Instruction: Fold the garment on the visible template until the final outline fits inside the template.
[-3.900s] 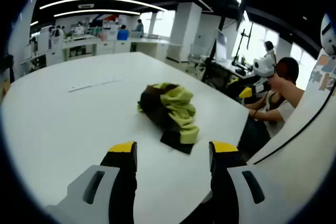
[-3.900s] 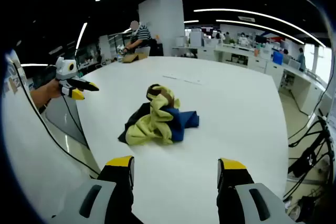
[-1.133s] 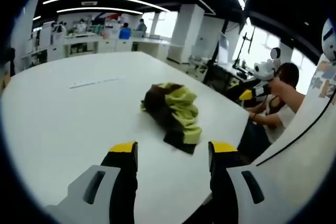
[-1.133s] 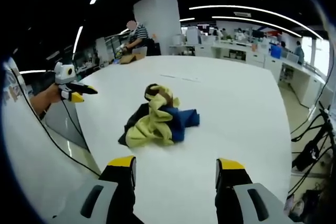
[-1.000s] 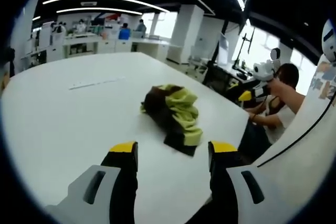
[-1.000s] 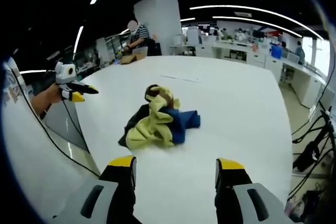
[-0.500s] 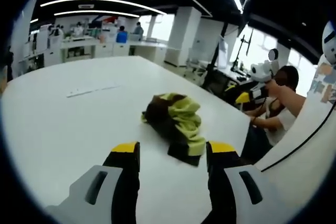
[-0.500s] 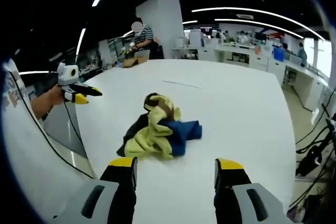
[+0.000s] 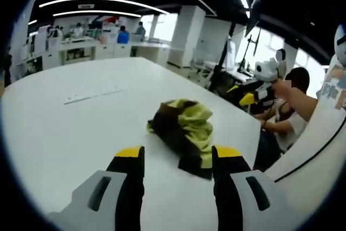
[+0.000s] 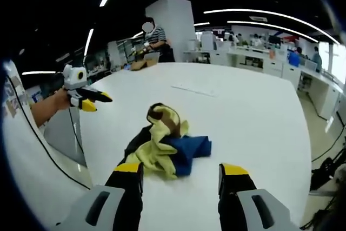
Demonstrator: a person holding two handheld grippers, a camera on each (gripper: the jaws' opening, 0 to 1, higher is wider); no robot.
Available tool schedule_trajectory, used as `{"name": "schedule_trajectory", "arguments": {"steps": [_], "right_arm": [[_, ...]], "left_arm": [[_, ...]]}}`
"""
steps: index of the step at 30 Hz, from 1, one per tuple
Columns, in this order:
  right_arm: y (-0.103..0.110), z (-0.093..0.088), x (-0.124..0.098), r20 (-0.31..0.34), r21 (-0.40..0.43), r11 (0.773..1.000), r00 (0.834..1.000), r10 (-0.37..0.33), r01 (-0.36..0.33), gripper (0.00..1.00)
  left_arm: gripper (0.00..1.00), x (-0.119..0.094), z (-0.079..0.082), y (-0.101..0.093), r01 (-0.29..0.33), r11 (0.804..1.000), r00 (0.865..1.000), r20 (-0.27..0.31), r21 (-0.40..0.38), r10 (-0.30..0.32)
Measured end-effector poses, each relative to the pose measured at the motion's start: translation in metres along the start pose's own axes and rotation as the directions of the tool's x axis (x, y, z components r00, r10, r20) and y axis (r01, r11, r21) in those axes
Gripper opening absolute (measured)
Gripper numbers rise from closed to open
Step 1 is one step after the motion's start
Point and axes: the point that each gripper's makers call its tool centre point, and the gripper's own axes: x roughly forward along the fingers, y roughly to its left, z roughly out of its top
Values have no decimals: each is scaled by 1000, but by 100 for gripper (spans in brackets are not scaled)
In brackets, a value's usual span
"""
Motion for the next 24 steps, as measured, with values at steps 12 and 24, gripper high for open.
{"name": "schedule_trajectory", "arguments": {"steps": [12, 24], "right_arm": [[-1, 10, 26, -13, -31, 999, 999, 38, -38, 44], [2, 16, 51, -32, -48, 996, 997, 71, -73, 38]], "left_arm": [[45, 17, 5, 13, 9, 1000, 1000, -5, 6, -9], [43, 37, 5, 26, 19, 1000, 1000, -21, 9, -19]]}}
